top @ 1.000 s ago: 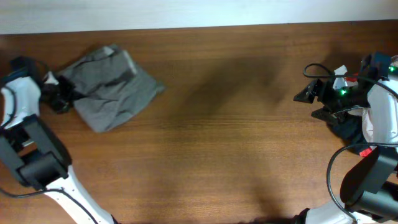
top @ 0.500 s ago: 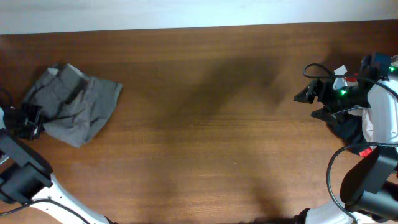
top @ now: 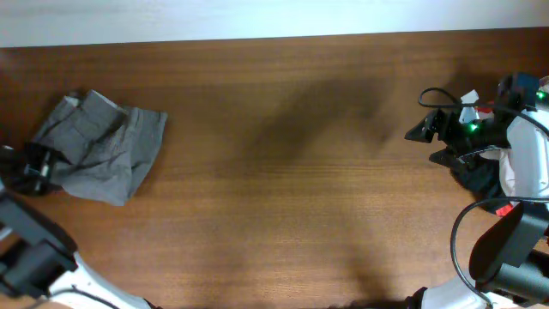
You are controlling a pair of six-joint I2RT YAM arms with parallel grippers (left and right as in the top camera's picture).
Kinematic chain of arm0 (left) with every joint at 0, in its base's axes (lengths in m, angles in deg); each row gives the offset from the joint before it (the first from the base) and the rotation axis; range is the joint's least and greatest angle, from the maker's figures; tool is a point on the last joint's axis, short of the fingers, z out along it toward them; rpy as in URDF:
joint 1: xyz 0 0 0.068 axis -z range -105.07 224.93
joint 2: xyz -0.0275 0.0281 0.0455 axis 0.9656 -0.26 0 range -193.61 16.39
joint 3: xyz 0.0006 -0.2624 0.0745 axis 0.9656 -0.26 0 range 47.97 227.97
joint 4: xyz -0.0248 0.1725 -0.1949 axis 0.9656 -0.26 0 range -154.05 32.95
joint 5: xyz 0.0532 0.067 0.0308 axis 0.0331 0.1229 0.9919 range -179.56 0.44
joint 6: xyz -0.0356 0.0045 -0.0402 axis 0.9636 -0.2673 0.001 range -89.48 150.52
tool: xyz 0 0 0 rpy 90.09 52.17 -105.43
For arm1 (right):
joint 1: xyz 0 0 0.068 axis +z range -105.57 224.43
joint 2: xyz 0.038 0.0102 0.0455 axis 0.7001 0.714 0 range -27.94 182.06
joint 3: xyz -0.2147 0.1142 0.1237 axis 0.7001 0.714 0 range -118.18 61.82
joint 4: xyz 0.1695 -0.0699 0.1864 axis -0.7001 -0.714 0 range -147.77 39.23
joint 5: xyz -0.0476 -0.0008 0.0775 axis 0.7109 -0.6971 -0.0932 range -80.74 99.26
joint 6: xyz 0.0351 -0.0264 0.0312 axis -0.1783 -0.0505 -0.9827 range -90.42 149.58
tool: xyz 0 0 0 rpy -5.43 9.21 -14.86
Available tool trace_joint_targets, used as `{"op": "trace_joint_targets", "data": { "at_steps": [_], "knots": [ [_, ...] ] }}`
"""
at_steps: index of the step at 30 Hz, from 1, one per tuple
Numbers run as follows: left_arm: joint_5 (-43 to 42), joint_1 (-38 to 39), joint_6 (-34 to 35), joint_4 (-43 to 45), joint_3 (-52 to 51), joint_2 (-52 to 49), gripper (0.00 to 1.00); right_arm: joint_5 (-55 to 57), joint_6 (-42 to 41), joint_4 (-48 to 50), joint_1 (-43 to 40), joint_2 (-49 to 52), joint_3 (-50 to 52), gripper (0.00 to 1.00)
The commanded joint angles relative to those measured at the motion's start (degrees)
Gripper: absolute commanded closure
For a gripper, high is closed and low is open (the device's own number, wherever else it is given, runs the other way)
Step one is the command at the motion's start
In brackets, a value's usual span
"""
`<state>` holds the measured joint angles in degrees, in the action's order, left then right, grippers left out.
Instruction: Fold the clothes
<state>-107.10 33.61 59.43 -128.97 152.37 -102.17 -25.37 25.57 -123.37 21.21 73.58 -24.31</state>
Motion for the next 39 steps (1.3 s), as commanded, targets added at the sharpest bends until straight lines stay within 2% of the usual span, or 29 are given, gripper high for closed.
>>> {"op": "trace_joint_targets", "data": {
  "at_steps": [1,2,3,5,6,8,10,11,13,15,17,19,23,28,34,39],
  "knots": [
    [-0.83,-0.46,-4.07,0.94,0.61,13.81,0.27,-0.5,0.83,0.13,-0.04,-1.31,-1.01,0.12],
    [-0.74,-0.44,-4.92,1.57,0.61,15.93,0.19,-0.5,0.83,0.13,-0.04,-1.31,-1.01,0.12],
    [-0.66,-0.35,-6.14,2.75,0.61,18.8,0.16,-0.5,0.83,0.13,-0.04,-1.31,-1.01,0.12],
    [-0.63,0.37,-10.14,5.9,0.61,22.45,0.18,-0.5,0.83,0.13,-0.04,-1.31,-1.01,0.12],
    [-0.61,1.05,-12.55,7.39,0.61,23.21,0.21,-0.5,0.83,0.13,-0.04,-1.31,-1.01,0.13],
    [-0.61,3.04,-17.29,9.44,0.59,23.43,0.4,-0.48,0.83,0.15,-0.04,-1.31,-1.01,0.12],
    [0.13,5.88,-22.23,10.78,0.52,22.27,0.74,-0.5,0.83,0.17,-0.04,-1.31,-1.01,0.12],
    [0.7,7.32,-24.68,11.32,0.52,21.31,0.88,-0.5,0.81,0.17,-0.04,-1.31,-1.01,0.12],
    [3.65,11.72,-29.53,12.46,0.52,17.88,0.98,-0.5,0.81,0.13,-0.04,-1.31,-1.01,0.12],
    [4.55,16.33,-35.1,13.42,0.52,13.05,1.0,-0.52,0.81,-0.04,-0.04,-1.31,-1.01,0.12],
    [6.97,19.67,-37.62,13.4,0.52,9.01,0.99,-0.5,0.81,-0.28,-0.04,-1.31,-1.01,0.12],
    [14.03,23.74,-37.57,13.35,0.52,2.23,0.99,-0.52,0.81,-0.96,-0.04,-1.31,-1.01,0.12],
    [19.21,26.62,-34.69,14.03,0.52,-6.69,0.99,-0.52,0.81,-1.6,-0.04,-1.31,-1.01,0.12],
    [20.55,26.75,-32.83,16.61,0.52,-13.84,0.99,-0.52,0.81,-2.25,-0.04,-1.31,-1.01,0.12],
    [20.0,26.88,-32.81,16.15,2.16,-14.82,0.99,-0.52,0.81,-2.25,-0.04,-1.31,-1.01,0.12],
    [20.55,26.12,-31.01,8.61,10.08,-8.46,0.97,-0.52,0.81,-2.47,-0.04,-1.31,-0.98,0.13]
  ]
}}
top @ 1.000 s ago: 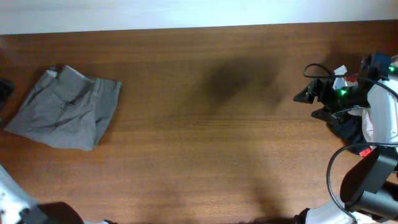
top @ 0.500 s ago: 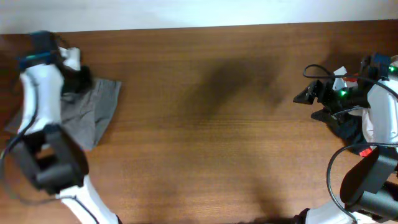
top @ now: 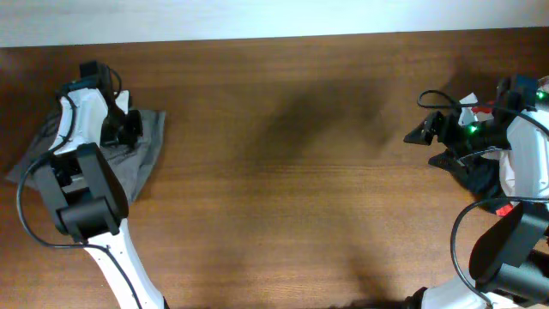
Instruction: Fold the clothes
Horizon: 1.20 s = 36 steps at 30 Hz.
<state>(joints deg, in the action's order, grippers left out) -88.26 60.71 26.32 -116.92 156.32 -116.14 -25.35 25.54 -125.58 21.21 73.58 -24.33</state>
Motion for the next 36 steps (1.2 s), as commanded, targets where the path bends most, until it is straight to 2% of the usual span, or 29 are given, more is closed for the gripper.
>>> {"op": "trace_joint_targets", "data": {
  "at_steps": [1,4,10,12,16,21,24,26,27,32,36],
  "knots": [
    [1.73,-1.18,2.1,-5.05,7.08,6.86,0.94,-0.52,0.83,-0.37,-0.04,-1.31,-0.98,0.12],
    [1.75,-1.84,3.06,-8.92,7.93,10.8,0.89,-0.55,0.83,-0.63,-0.04,-1.31,-0.98,0.12],
    [1.25,-3.1,9.88,-17.68,7.48,12.2,0.89,-0.55,0.83,-0.9,-0.04,-1.31,-0.98,0.12],
    [1.09,-3.76,11.72,-18.14,3.76,12.17,0.88,-0.55,0.83,-1.18,-0.04,-1.31,-0.98,0.12],
    [1.03,-4.66,14.91,-11.85,-7.1,12.11,0.84,-0.55,0.83,-1.73,-0.04,-1.31,-0.98,0.12],
    [1.09,-6.38,15.06,1.18,-20.9,12.11,0.83,-0.55,0.83,-1.99,-0.04,-1.31,-0.98,0.12],
    [1.05,-7.3,15.06,9.27,-26.77,12.11,0.78,-0.55,0.83,-2.19,-0.04,-1.31,-0.98,0.12],
    [0.35,-7.45,15.04,11.65,-28.94,12.11,0.82,-0.55,0.83,-2.34,-0.04,-1.31,-0.98,0.13],
    [-0.68,-7.45,14.84,11.41,-28.76,12.13,0.86,-0.57,0.83,-2.38,-0.04,-1.31,-0.98,0.12],
    [-3.04,-7.45,14.84,4.31,-20.09,16.15,0.85,-0.55,0.83,-2.36,-0.04,-1.31,-0.98,0.12],
    [-0.59,-8.22,14.8,2.99,-13.27,21.11,0.7,-0.55,0.83,-2.38,-0.04,-1.31,-0.98,0.12]
  ]
}}
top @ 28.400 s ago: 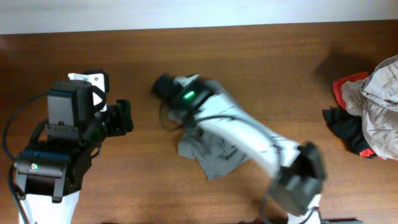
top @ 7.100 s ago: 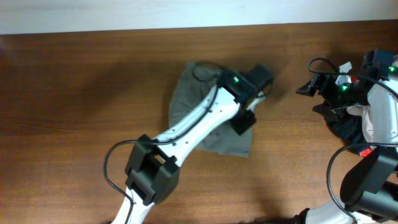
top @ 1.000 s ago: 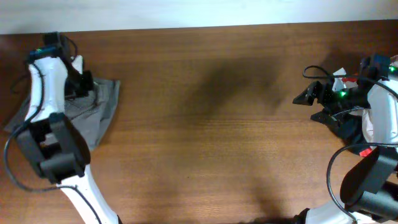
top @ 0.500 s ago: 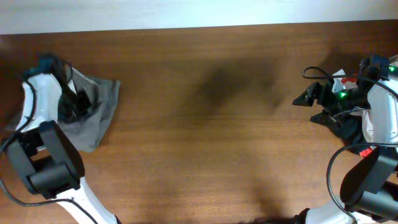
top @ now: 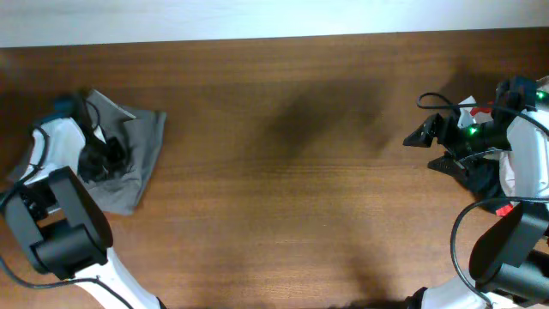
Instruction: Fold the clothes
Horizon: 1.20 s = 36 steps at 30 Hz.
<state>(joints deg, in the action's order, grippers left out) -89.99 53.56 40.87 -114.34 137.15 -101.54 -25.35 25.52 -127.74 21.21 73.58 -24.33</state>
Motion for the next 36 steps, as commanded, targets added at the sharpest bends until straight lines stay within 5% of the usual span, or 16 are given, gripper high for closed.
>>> {"op": "trace_joint_targets", "data": {
  "at_steps": [1,10,23,28,32,36],
  "knots": [
    [1.36,-1.55,-0.09,1.55,6.97,7.3,0.65,-0.55,0.85,-0.22,-0.04,-1.31,-0.98,0.13],
    [1.31,-4.96,-5.31,14.78,7.54,1.25,0.6,-0.55,0.85,-0.26,-0.04,-1.31,-0.98,0.12],
    [0.57,-5.49,-7.43,15.74,8.98,-7.67,0.56,-0.96,3.13,-0.15,-0.04,-1.55,-0.98,0.12],
    [-7.13,-5.29,-7.63,6.64,18.88,-1.84,0.53,-0.96,6.45,2.16,-0.04,-4.7,-2.86,0.01],
    [-19.47,-3.04,-17.73,-7.37,32.17,5.73,0.5,-0.96,8.17,5.31,-0.04,-11.63,-6.62,0.01],
    [-20.15,3.04,-25.31,-18.03,37.55,13.92,0.5,-0.98,8.2,8.52,0.02,-20.94,-8.79,0.01]
  ]
}}
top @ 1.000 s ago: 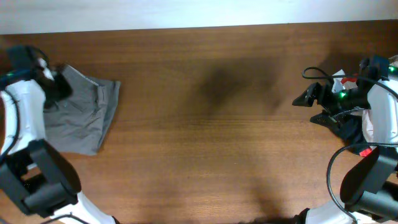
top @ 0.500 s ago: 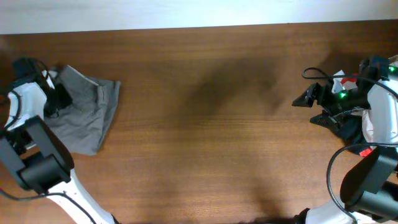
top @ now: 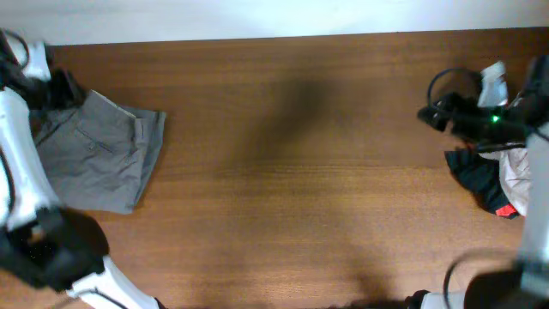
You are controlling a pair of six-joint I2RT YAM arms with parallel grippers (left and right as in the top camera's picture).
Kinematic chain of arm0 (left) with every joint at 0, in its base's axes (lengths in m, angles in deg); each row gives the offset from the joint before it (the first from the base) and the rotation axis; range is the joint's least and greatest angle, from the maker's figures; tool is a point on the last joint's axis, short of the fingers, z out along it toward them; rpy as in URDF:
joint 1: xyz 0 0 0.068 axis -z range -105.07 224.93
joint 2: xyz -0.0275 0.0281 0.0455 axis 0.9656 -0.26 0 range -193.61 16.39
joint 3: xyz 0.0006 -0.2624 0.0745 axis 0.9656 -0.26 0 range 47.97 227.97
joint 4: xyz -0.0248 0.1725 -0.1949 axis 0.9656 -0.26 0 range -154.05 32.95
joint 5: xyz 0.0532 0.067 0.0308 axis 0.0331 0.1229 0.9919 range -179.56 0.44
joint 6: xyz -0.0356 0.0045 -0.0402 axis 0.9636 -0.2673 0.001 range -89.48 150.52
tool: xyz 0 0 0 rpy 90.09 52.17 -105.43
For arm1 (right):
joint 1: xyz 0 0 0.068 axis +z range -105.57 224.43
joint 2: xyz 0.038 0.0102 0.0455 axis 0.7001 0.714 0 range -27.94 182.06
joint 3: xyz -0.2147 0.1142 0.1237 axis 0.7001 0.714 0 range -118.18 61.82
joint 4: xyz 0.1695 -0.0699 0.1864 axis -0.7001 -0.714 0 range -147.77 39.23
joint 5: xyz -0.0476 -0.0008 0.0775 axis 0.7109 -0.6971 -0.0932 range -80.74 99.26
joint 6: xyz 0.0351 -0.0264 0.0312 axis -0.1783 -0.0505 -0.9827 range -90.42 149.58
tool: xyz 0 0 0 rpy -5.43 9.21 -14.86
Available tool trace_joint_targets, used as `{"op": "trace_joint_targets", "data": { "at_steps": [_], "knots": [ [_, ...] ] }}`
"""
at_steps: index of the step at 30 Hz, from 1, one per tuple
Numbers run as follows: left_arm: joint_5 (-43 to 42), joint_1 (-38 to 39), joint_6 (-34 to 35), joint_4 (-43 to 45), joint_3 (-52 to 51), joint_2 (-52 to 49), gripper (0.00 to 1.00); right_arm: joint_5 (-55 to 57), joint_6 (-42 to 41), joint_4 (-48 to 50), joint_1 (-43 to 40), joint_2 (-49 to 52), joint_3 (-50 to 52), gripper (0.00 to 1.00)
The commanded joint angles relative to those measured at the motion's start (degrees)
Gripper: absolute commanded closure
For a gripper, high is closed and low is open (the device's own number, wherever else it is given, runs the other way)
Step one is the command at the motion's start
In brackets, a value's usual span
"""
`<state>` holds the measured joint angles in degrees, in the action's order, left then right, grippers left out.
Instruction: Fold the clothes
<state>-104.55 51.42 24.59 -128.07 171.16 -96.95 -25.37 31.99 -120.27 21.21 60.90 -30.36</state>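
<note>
A grey garment lies folded and fairly flat at the table's left end. My left gripper is at its far left corner, with the white arm running down the left edge of the view; its jaws are too dark to read. A heap of dark clothes with white and red pieces lies at the right edge. My right gripper hovers just left of and beyond that heap, its jaws not readable.
The brown wooden table spans the view between the two lots of clothing. A pale wall strip runs along the far edge. Black cables loop around the right arm.
My left gripper has gone from the middle of the grey garment to its far left corner, and the garment now lies flatter. The right arm has shifted a little farther back, uncovering more of the dark heap.
My left gripper was first at the grey garment's near left edge, with the cloth rumpled. Then the arm lay across the garment, then the gripper sat on its middle. Now it is at the far left corner and the cloth is smoother. The right gripper stayed by the dark heap.
</note>
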Motion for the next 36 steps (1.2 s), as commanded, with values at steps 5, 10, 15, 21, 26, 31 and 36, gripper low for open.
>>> {"op": "trace_joint_targets", "data": {
  "at_steps": [5,10,15,21,26,31,36],
  "knots": [
    [-3.43,15.89,-9.6,-9.84,3.54,17.62,0.51,-0.98,1.7,2.95,0.07,-20.15,-2.82,0.01],
    [8.79,28.13,-5.73,-14.43,3.54,21.49,0.44,-0.94,1.66,2.86,0.07,-29.77,-2.75,0.01],
    [14.6,37.94,-2.29,-14.6,3.5,21.31,0.01,-0.74,1.66,2.82,0.04,-34.84,-2.75,0.01],
    [14.38,40.35,-2.29,-14.16,3.5,21.33,0.01,-0.74,1.66,2.82,0.04,-35.08,-2.75,0.01],
    [14.38,40.35,-2.27,-14.14,3.5,21.33,0.01,-0.74,1.66,2.84,0.04,-34.42,-2.75,0.01],
    [14.38,40.35,-2.27,-14.14,3.5,21.33,0.01,-0.68,1.66,2.86,2.45,-33.81,-2.71,0.01],
    [14.38,40.35,-2.27,-14.14,3.5,21.33,0.01,3.67,1.7,1.4,10.01,-33.97,-2.64,0.01]
  ]
}}
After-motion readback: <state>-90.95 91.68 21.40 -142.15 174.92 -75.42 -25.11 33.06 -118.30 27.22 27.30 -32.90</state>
